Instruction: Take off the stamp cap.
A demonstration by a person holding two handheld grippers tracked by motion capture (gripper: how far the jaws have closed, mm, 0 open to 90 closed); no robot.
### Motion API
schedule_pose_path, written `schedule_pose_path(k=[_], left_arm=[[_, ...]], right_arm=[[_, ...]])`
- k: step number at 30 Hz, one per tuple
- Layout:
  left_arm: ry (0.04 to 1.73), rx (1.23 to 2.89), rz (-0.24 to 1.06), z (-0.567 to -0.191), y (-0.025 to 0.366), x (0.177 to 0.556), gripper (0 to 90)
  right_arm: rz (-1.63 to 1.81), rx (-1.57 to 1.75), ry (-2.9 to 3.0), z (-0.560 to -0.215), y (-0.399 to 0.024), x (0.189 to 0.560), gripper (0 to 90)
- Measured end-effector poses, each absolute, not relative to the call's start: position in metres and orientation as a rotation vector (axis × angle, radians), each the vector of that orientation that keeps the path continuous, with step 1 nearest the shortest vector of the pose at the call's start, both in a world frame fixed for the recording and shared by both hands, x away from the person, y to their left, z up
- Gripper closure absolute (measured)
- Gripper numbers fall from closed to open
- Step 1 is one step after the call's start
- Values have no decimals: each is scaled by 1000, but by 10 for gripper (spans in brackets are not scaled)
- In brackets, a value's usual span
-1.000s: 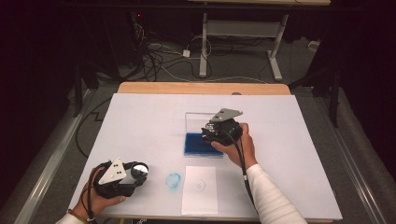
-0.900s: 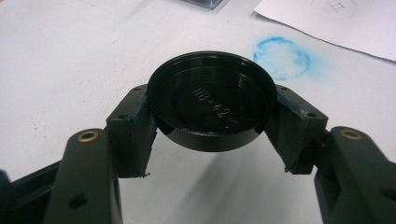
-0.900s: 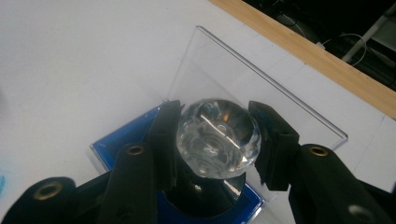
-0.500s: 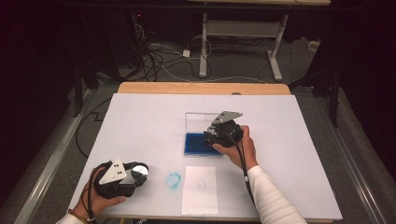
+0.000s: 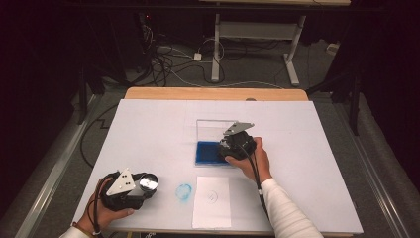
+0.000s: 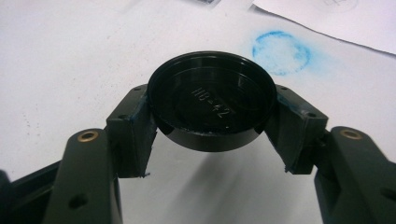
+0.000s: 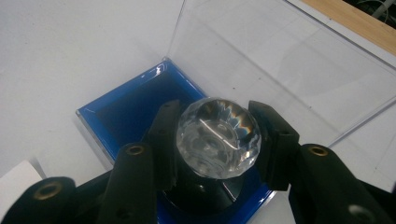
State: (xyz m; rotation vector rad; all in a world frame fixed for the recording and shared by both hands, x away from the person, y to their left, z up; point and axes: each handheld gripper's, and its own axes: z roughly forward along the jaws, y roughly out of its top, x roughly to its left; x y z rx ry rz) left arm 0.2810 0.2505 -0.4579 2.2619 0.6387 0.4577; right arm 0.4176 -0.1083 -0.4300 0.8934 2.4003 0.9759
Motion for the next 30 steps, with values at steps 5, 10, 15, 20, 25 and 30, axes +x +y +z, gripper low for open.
schedule_pose_path(k=[5, 10, 15, 20, 25, 30], left_arm=[[633, 2268, 453, -458, 249, 280, 363], [631, 2277, 446, -459, 248, 280, 363], [632, 2273, 447, -459, 248, 280, 362], [633, 2279, 444, -459, 248, 280, 362], [635, 2277, 443, -459, 248, 280, 362], [631, 2281, 441, -460, 248, 280, 362]], right_arm=[[991, 859, 2373, -435, -109, 414, 569], [1005, 851, 2352, -437, -110, 410, 570], [1019, 854, 2363, -438, -112, 411, 569], [1016, 847, 2372, -437, -113, 412, 569], [1019, 846, 2379, -437, -113, 413, 569], [1011, 840, 2376, -437, -112, 412, 569]])
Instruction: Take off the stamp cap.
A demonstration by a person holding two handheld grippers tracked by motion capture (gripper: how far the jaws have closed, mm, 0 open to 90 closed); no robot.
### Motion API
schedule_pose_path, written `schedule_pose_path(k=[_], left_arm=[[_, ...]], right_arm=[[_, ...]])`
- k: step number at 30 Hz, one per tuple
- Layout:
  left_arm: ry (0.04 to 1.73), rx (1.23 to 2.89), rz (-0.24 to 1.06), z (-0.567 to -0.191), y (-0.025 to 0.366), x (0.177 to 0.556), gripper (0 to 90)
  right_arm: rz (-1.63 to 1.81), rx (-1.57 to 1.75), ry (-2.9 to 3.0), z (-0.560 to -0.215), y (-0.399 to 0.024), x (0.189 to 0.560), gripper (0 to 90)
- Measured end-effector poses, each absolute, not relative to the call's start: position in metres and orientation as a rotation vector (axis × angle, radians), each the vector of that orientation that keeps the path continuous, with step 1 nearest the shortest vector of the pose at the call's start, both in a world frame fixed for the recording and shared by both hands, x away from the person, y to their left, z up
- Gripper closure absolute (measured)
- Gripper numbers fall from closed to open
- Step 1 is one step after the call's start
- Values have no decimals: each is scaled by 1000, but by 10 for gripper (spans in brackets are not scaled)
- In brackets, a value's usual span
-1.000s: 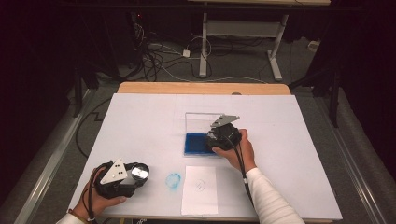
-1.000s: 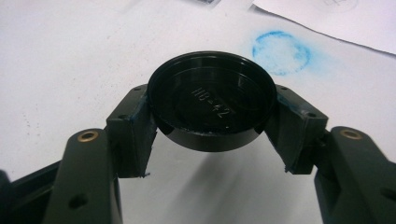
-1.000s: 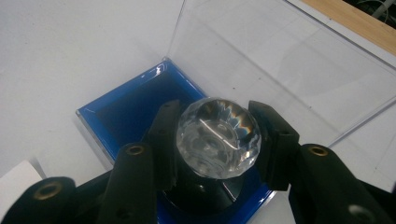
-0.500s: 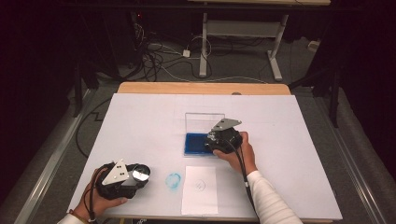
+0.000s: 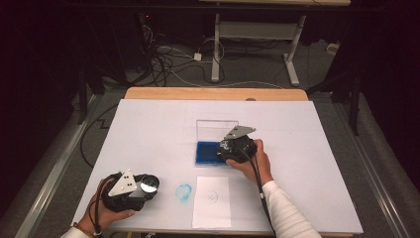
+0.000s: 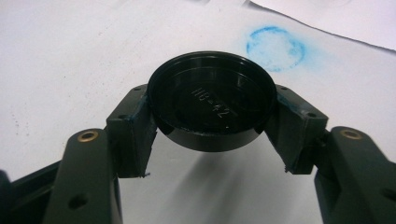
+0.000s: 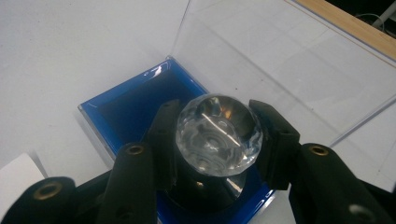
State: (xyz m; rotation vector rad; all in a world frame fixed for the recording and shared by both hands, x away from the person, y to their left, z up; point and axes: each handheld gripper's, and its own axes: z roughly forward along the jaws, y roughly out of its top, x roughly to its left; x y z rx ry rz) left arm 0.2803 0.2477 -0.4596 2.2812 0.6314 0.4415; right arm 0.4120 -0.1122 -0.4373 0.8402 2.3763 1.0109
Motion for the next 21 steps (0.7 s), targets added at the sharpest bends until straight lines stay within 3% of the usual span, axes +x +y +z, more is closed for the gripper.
schedule_pose_path(k=[21], left_arm=[[635, 2276, 455, -458, 248, 280, 363]], right_arm=[[997, 833, 2387, -437, -112, 411, 569]])
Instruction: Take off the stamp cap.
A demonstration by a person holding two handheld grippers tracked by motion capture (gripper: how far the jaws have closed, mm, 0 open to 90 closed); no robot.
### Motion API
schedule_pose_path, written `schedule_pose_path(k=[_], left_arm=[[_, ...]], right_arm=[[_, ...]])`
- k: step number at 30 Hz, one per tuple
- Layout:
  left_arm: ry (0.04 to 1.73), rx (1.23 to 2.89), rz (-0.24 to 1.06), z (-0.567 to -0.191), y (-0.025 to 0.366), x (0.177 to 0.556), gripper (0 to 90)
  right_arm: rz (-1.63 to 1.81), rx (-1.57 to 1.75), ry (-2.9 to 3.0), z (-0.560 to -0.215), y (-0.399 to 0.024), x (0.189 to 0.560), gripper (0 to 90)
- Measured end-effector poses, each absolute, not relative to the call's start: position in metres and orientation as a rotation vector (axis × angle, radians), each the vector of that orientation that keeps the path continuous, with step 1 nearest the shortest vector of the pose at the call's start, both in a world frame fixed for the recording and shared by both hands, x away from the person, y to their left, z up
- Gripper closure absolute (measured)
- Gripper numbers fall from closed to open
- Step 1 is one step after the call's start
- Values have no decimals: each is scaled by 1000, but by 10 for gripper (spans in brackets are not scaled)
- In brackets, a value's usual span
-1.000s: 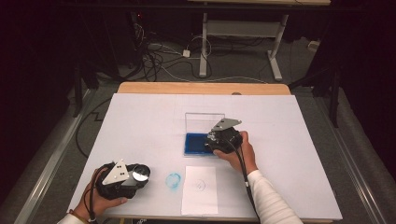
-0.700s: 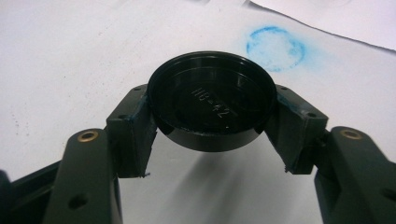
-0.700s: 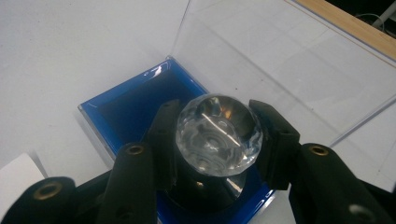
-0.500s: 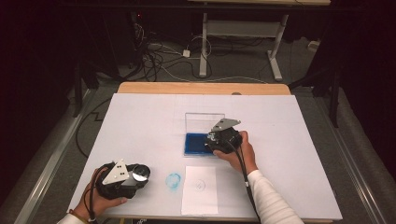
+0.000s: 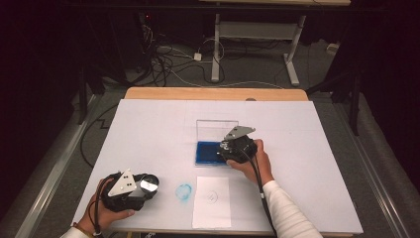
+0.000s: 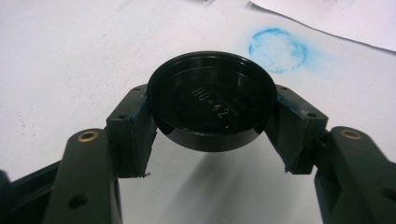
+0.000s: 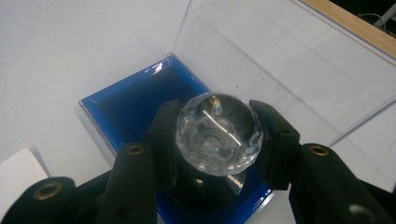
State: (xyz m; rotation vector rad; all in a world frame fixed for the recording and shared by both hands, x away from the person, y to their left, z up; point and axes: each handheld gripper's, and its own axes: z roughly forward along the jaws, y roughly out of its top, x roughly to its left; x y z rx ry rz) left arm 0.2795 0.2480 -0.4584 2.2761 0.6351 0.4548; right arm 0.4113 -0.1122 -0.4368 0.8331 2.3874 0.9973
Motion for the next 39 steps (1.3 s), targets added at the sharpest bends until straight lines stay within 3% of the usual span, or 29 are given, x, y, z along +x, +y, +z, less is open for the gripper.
schedule_pose_path(k=[17, 39], left_arm=[[653, 2274, 455, -459, 249, 283, 363], [644, 2268, 477, -457, 249, 280, 363]], right_arm=[[1027, 845, 2356, -432, -119, 408, 569], [1207, 755, 2256, -379, -150, 373, 569]])
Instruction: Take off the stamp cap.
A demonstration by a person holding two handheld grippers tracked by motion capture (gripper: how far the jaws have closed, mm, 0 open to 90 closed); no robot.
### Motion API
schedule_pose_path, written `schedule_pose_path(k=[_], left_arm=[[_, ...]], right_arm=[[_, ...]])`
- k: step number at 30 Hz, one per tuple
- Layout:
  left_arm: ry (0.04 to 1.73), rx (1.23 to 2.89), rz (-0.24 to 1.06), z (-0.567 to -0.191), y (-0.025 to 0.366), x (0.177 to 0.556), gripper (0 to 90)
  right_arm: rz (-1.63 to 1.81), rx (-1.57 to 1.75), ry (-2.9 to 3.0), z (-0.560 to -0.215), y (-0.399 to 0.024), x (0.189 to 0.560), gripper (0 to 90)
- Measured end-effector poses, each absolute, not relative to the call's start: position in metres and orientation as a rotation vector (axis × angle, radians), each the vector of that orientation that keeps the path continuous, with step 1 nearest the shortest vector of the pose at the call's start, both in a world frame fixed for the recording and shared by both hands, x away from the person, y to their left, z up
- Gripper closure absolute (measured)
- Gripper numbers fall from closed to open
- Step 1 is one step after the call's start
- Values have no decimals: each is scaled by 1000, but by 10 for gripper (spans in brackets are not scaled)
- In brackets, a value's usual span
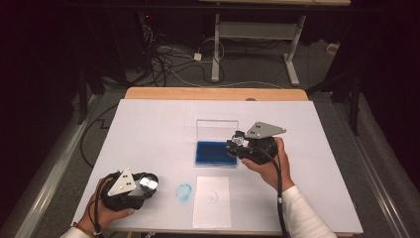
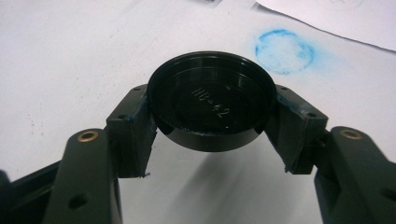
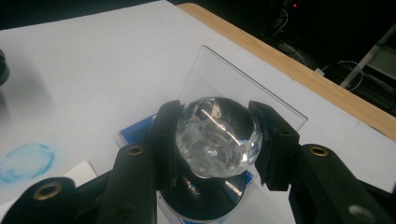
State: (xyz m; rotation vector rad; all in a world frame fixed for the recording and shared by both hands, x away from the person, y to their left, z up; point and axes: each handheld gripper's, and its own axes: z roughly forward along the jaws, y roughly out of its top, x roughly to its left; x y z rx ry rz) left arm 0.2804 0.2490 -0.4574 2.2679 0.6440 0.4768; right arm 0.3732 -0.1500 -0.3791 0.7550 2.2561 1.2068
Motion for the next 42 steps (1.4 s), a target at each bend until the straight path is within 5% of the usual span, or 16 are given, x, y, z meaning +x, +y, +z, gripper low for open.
schedule_pose_path(k=[42], left_arm=[[636, 2278, 452, -461, 248, 283, 363]], right_arm=[[1275, 710, 2237, -365, -181, 331, 569]])
